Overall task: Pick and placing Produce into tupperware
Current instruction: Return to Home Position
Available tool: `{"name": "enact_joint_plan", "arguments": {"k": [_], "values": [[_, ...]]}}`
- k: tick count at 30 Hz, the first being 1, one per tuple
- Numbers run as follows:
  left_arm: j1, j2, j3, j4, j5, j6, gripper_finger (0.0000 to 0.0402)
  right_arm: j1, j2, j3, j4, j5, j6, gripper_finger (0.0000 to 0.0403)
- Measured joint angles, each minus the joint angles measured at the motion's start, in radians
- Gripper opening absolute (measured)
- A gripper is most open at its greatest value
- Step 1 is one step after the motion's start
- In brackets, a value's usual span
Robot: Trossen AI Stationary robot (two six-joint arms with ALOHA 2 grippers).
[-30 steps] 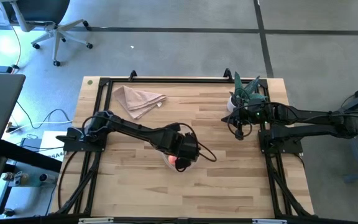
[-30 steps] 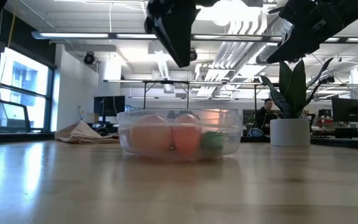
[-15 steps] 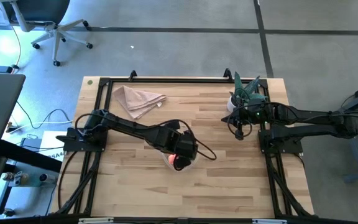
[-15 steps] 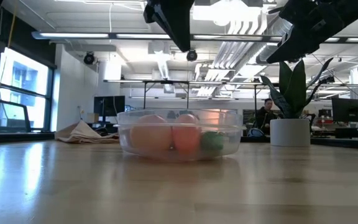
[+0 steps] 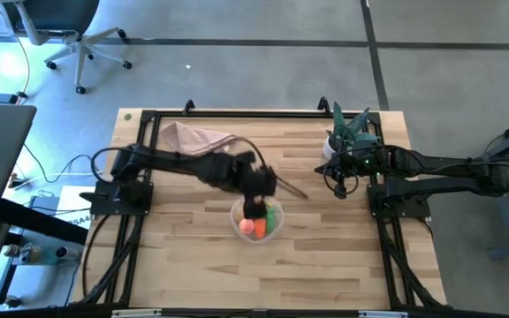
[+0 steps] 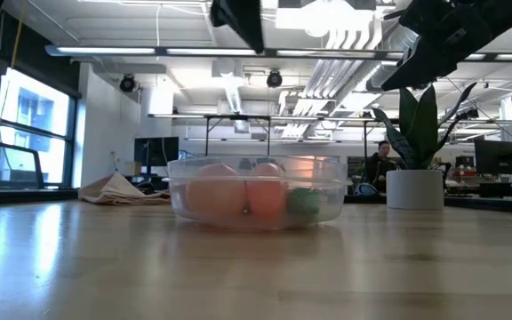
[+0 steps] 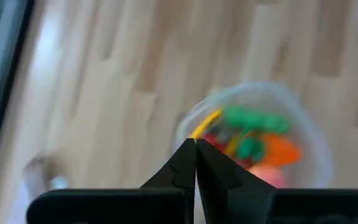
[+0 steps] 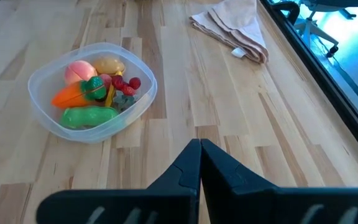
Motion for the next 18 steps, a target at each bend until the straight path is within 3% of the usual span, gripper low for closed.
{"name": "enact_joint_plan", "arguments": {"k": [3, 6, 13, 18], "values": [[0.039, -0.044, -0.008, -0.079, 0.0, 0.007, 0.0003, 0.0, 0.0, 0.0, 0.0, 0.0, 0.0, 0.0], [0.069, -0.119, -0.099, -0.051, 0.008, 0.011, 0.0003, 0.0, 0.0, 0.0, 0.002, 0.0, 0.0, 0.0], [0.125, -0.397, -0.567, 0.373, 0.202, 0.059, 0.0001, 0.0, 0.0, 0.0, 0.002, 0.0, 0.0, 0.0], [0.149, -0.653, -0.848, 0.579, 0.272, 0.039, 0.0001, 0.0, 0.0, 0.0, 0.001, 0.0, 0.0, 0.0]]}}
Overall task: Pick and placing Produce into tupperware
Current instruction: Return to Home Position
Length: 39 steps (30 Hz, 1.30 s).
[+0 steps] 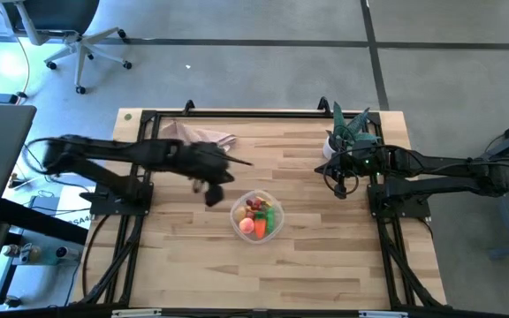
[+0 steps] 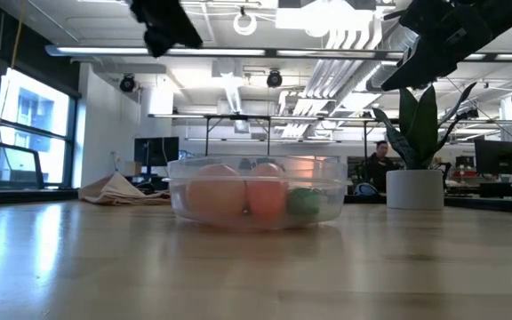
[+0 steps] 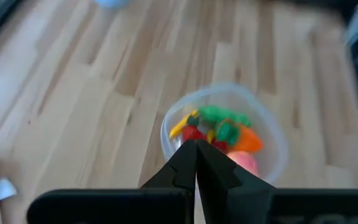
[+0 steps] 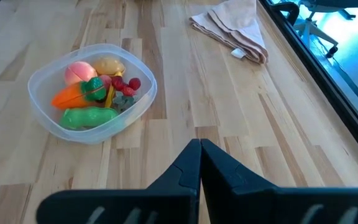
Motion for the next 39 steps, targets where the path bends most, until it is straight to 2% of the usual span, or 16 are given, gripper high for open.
{"name": "enact_joint_plan", "arguments": {"k": [5, 11, 16, 23, 30, 39], "values": [[-0.026, -0.283, -0.204, 0.121, -0.002, 0.002, 0.0, 0.0, 0.0, 0.0, 0.0, 0.0, 0.0, 0.0], [-0.081, -0.603, -0.43, 0.214, -0.059, -0.031, 0.0, 0.0, 0.0, 0.0, -0.002, 0.0, 0.0, 0.0], [-0.115, -0.833, -0.559, 0.217, -0.106, -0.033, 0.0, 0.0, 0.0, 0.0, -0.002, 0.0, 0.0, 0.0], [-0.12, -1.104, -0.676, 0.247, -0.108, -0.013, 0.0, 0.0, 0.0, 0.0, -0.003, 0.0, 0.0, 0.0], [-0.12, -1.279, -0.768, 0.292, -0.076, 0.011, 0.0, 0.0, 0.0, 0.0, -0.003, 0.0, 0.0, 0.0], [-0.12, -1.265, -0.934, 0.549, 0.008, 0.054, 0.0, 0.0, 0.0, 0.0, -0.006, 0.0, 0.0, 0.0]]}}
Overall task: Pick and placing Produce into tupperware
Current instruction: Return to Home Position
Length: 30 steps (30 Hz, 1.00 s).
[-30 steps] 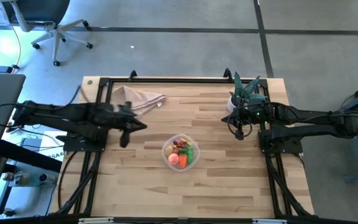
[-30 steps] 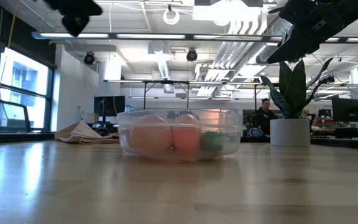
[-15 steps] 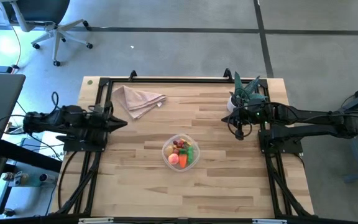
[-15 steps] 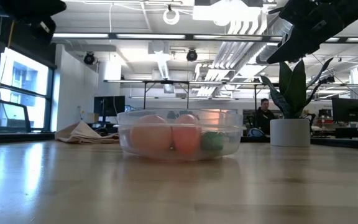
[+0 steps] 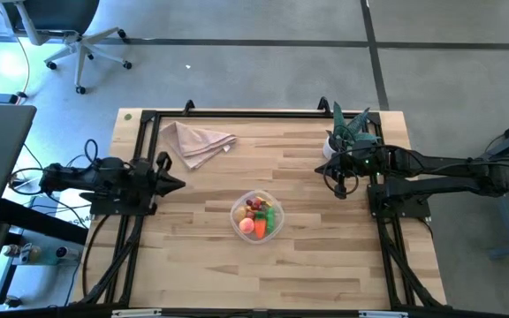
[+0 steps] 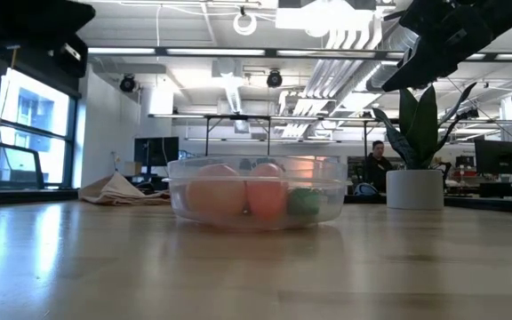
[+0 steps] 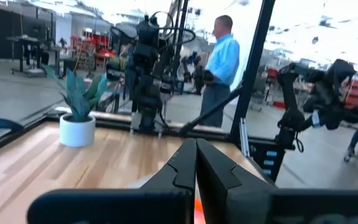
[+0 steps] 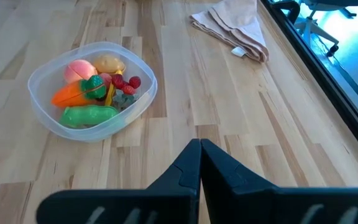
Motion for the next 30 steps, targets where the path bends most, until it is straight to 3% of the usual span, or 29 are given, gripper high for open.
{"name": "enact_joint_plan", "arguments": {"k": [8, 30], "values": [[0.0, -0.002, -0.097, 0.119, 0.01, 0.002, 0.0, 0.0, 0.0, 0.0, 0.0, 0.0, 0.0, 0.0], [0.0, -0.001, -0.135, 0.002, 0.006, 0.003, 0.0001, 0.0, 0.0, 0.0, 0.0, 0.0, 0.0, 0.0]]}}
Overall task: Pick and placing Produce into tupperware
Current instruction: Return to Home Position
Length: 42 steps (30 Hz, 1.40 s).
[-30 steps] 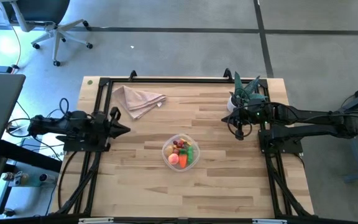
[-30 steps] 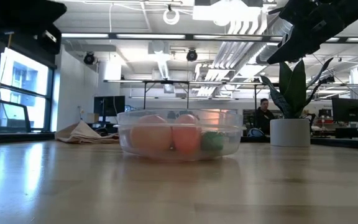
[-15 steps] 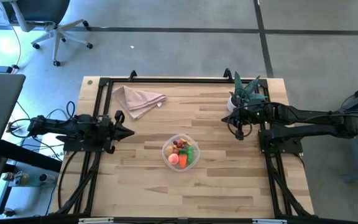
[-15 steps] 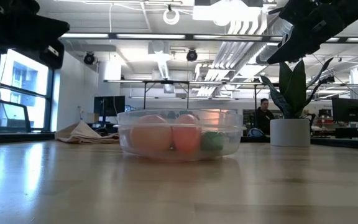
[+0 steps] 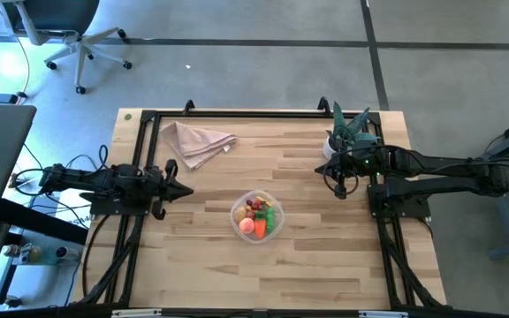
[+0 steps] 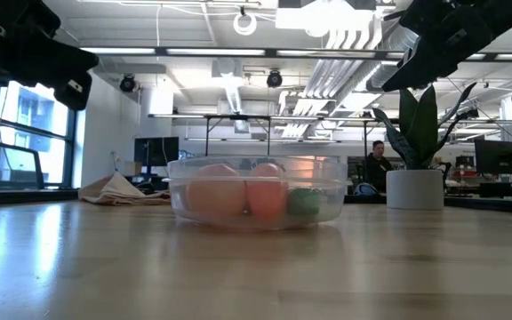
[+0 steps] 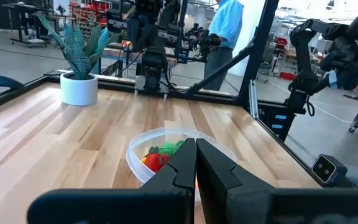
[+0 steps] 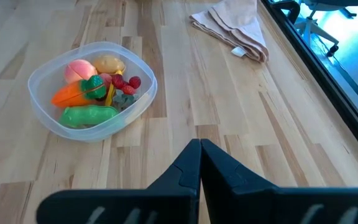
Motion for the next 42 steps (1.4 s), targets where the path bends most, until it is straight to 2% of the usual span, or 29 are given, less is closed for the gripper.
{"name": "enact_joint_plan", "arguments": {"k": [17, 21, 24, 27, 30, 33, 35, 38, 42], "values": [[0.0, 0.0, 0.0, 0.0, 0.0, -0.001, 0.0001, 0.0, 0.0, 0.0, 0.008, -0.001, 0.016, 0.0], [0.0, 0.0, 0.0, 0.0, 0.0, -0.001, 0.0001, 0.0, 0.0, 0.0, 0.018, -0.02, 0.208, 0.0], [0.0, 0.0, 0.001, 0.0, 0.0, -0.001, 0.0001, 0.0, 0.0, 0.0, 0.076, 0.013, 0.385, 0.0], [0.0, 0.0, 0.001, 0.0, 0.0, -0.001, 0.0001, 0.0, 0.0, 0.0, 0.164, 0.073, 0.459, 0.0], [0.0, 0.0, 0.001, 0.0, 0.0, -0.001, 0.0001, -0.008, 0.0, 0.0, 0.369, 0.085, 0.383, 0.0], [0.0, 0.0, 0.001, 0.0, 0.0, -0.001, 0.0001, -0.028, -0.014, 0.01, 0.641, -0.053, 0.265, 0.0], [0.0, 0.001, 0.001, 0.0, 0.0, -0.001, 0.0001, -0.039, -0.047, 0.054, 0.715, -0.158, 0.228, 0.0], [0.0, 0.001, 0.001, -0.001, 0.0, -0.001, 0.0001, -0.04, -0.133, 0.134, 0.638, -0.222, 0.191, 0.0], [0.0, 0.001, 0.001, -0.001, 0.0, -0.001, 0.0001, -0.02, -0.287, 0.167, 0.445, -0.177, 0.157, 0.0]]}}
